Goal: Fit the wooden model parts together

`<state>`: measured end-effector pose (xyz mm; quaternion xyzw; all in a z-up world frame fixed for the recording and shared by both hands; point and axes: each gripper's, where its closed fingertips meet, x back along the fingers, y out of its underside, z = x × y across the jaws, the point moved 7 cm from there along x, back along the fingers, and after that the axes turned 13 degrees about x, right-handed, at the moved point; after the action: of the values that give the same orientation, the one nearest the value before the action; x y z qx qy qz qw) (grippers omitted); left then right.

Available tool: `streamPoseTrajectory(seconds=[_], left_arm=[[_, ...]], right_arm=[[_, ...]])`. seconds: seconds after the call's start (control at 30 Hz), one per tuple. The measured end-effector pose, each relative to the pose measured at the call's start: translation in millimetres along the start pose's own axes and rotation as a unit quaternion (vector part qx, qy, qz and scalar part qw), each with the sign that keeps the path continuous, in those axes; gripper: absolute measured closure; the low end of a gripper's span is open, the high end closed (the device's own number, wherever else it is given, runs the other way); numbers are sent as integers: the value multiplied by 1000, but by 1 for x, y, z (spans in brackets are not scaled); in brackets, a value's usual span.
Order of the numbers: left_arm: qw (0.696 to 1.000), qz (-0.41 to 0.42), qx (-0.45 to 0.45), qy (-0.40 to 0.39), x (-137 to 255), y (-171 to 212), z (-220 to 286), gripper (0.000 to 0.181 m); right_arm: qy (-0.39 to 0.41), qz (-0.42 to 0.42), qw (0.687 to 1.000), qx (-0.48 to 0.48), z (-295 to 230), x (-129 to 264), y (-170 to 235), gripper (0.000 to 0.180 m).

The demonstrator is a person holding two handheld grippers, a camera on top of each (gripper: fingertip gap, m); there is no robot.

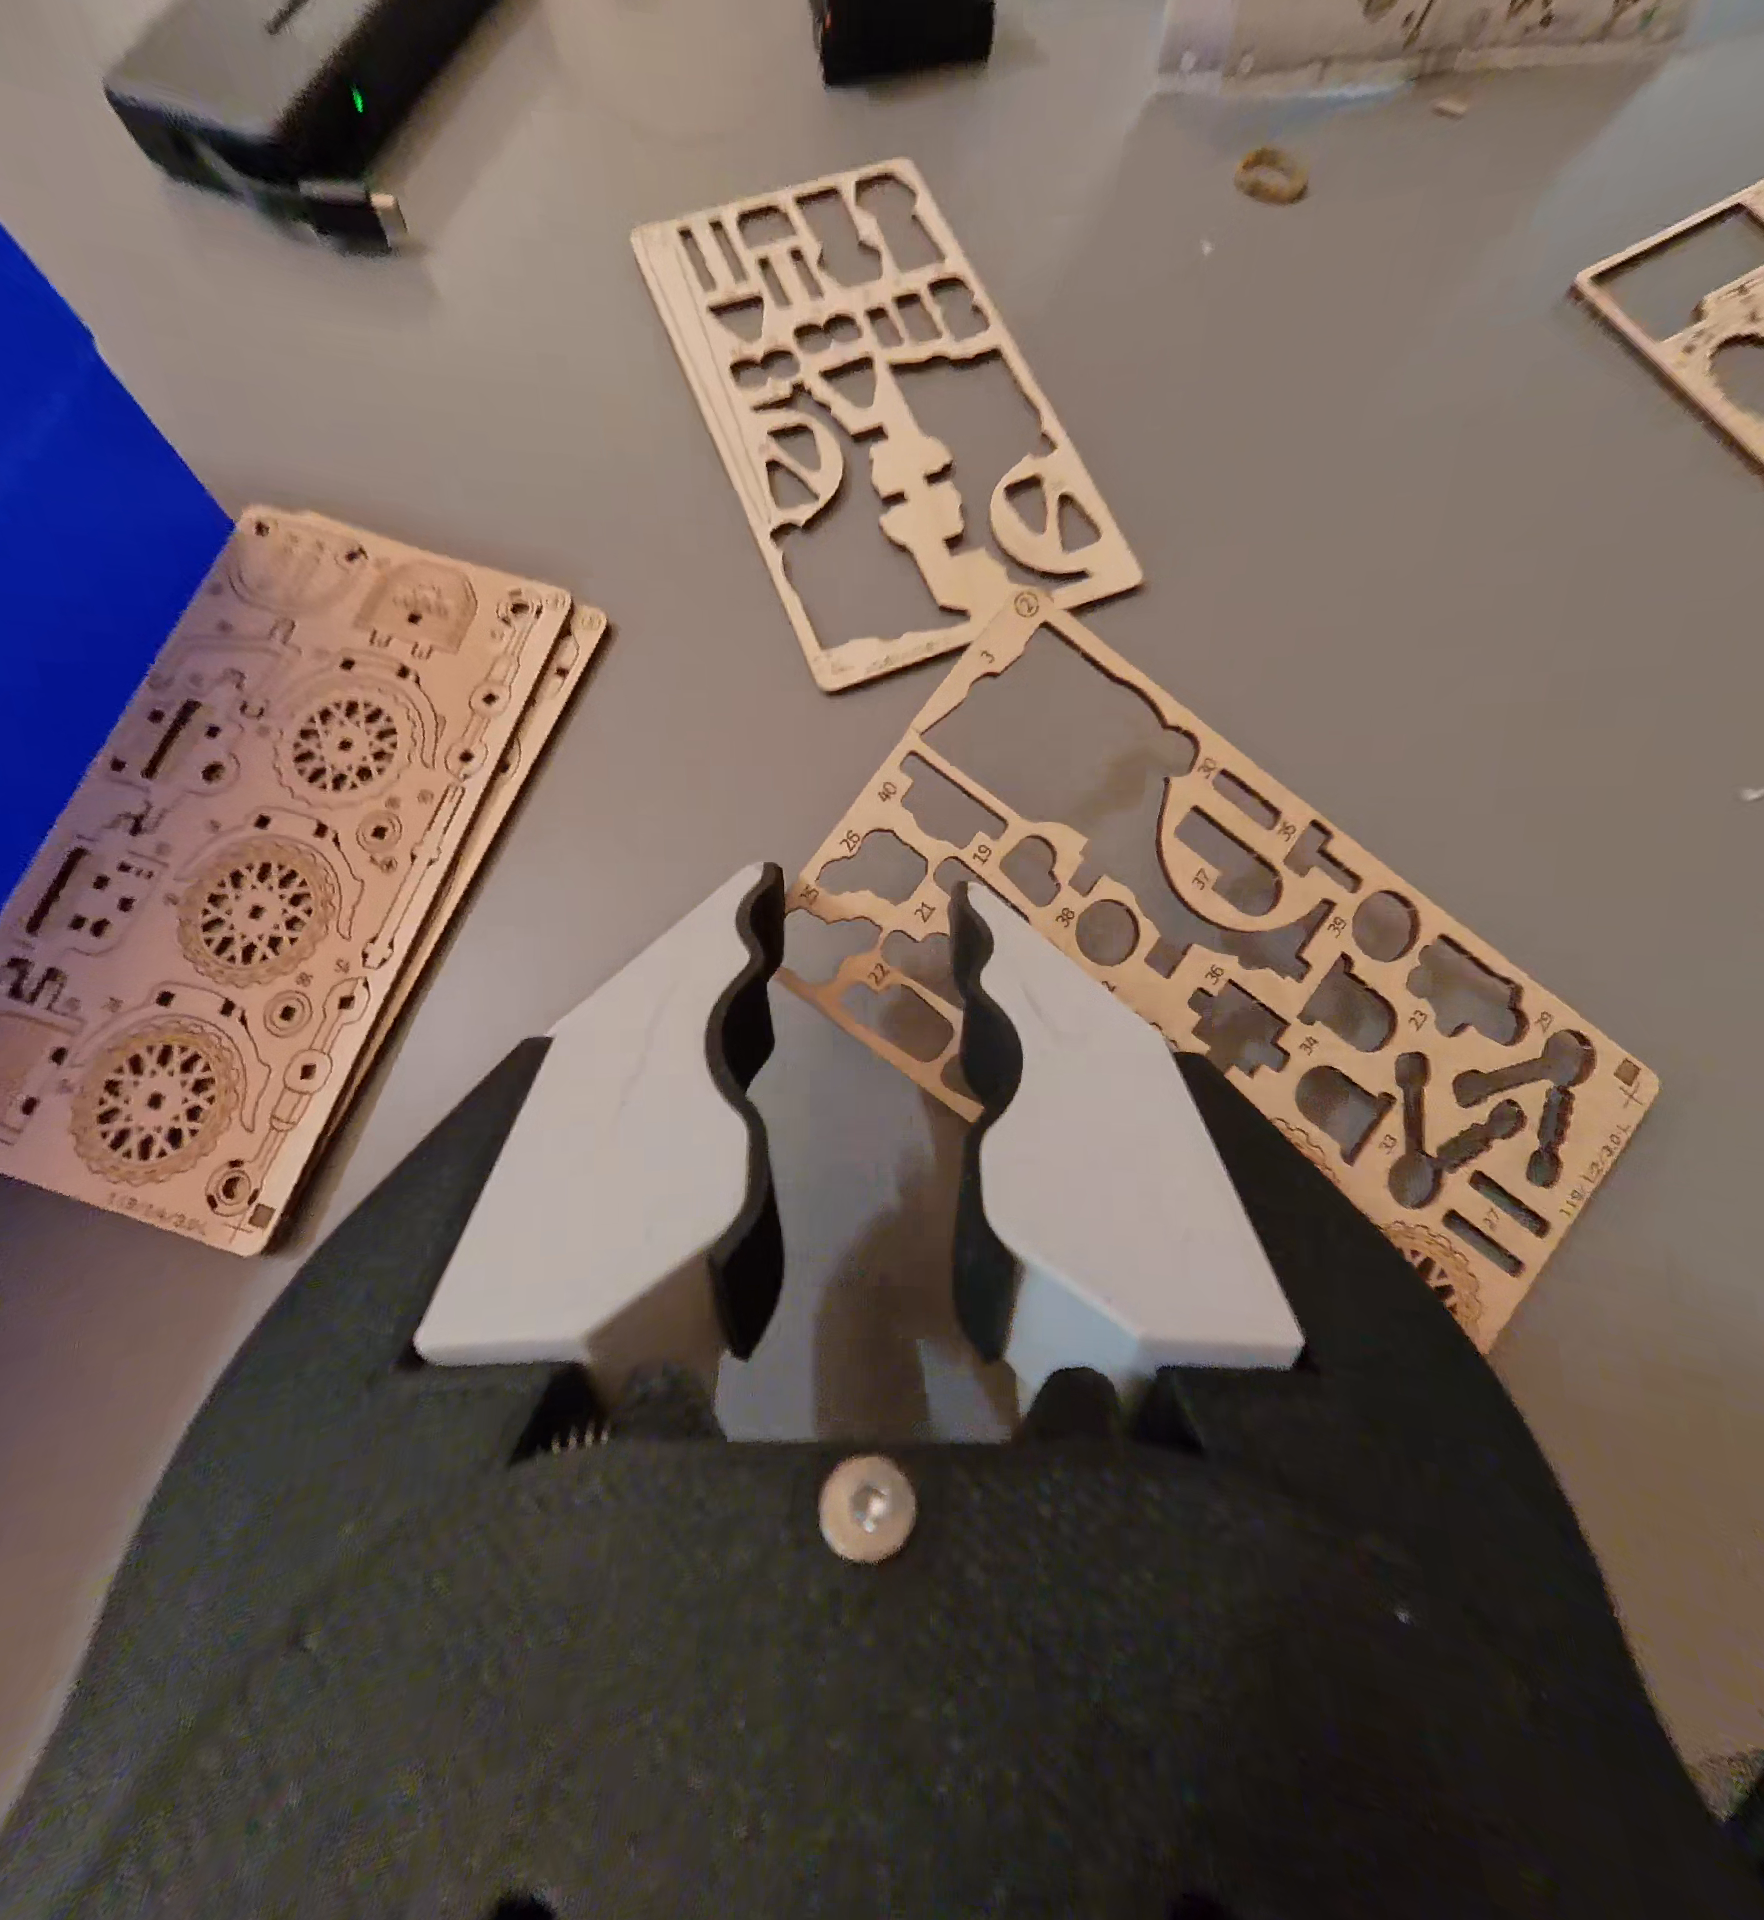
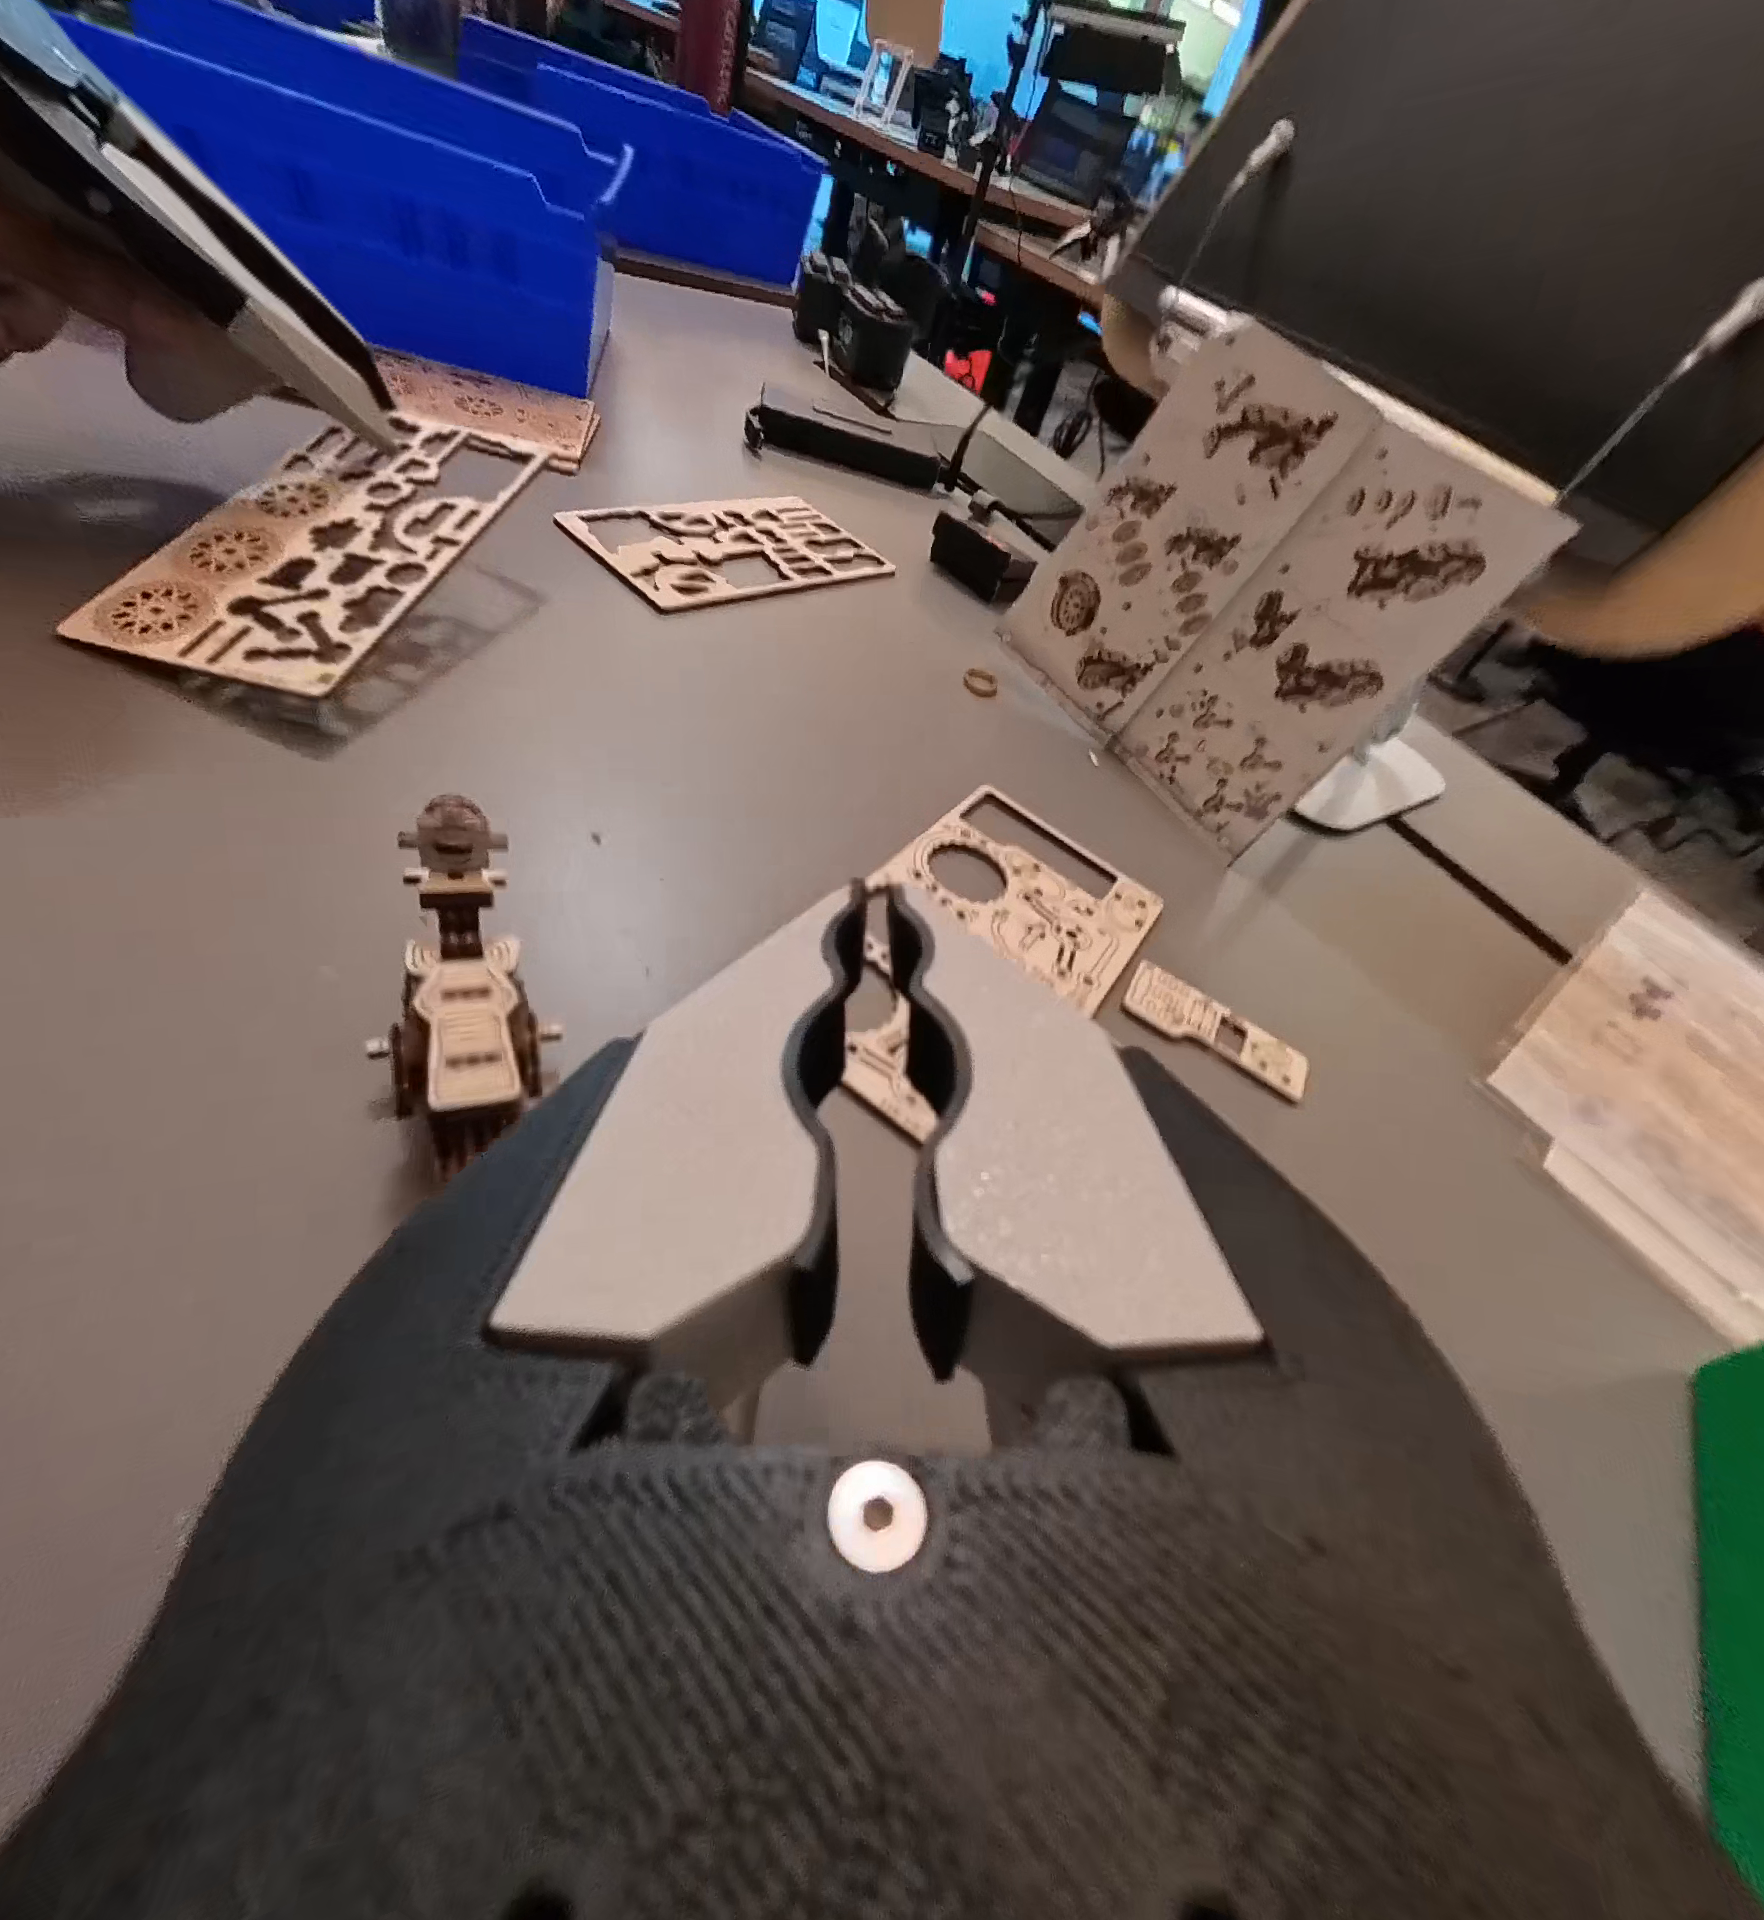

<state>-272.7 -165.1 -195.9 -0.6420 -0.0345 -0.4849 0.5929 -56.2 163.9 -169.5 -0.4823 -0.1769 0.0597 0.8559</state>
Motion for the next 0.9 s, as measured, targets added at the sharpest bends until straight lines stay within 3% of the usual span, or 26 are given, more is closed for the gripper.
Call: streamPoseTrajectory(seconds=[0.13, 0.23, 0.43, 0.53, 0.57, 0.63, 0.67, 0.8, 0.9], left_arm=[[999, 30, -23, 11, 10, -9, 16, 150], [998, 53, -46, 10, 18, -15, 28, 150], [994, 89, -67, 18, 30, -23, 43, 150], [992, 104, -63, 28, 32, -23, 45, 150], [992, 109, -60, 33, 32, -23, 46, 150], [990, 124, -54, 50, 34, -23, 47, 150], [988, 136, -48, 58, 35, -24, 46, 151], [976, 193, -10, 104, 46, -27, 40, 136], [963, 190, 56, 185, 46, -25, 43, 127]], right_arm=[[-32, 40, 999, -4, -3, -18, -33, 176], [-117, 53, 991, -40, -12, -49, -62, 159], [-256, -2, 965, -50, -42, -140, -92, 133], [-353, -41, 930, -92, -70, -173, -93, 126], [-382, -49, 916, -110, -78, -179, -94, 131], [-414, -51, 900, -129, -87, -185, -97, 166], [-421, -46, 896, -131, -88, -186, -98, 171], [-416, -11, 895, -164, -75, -182, -103, 179], [-411, 40, 890, -194, -57, -174, -106, 179]])
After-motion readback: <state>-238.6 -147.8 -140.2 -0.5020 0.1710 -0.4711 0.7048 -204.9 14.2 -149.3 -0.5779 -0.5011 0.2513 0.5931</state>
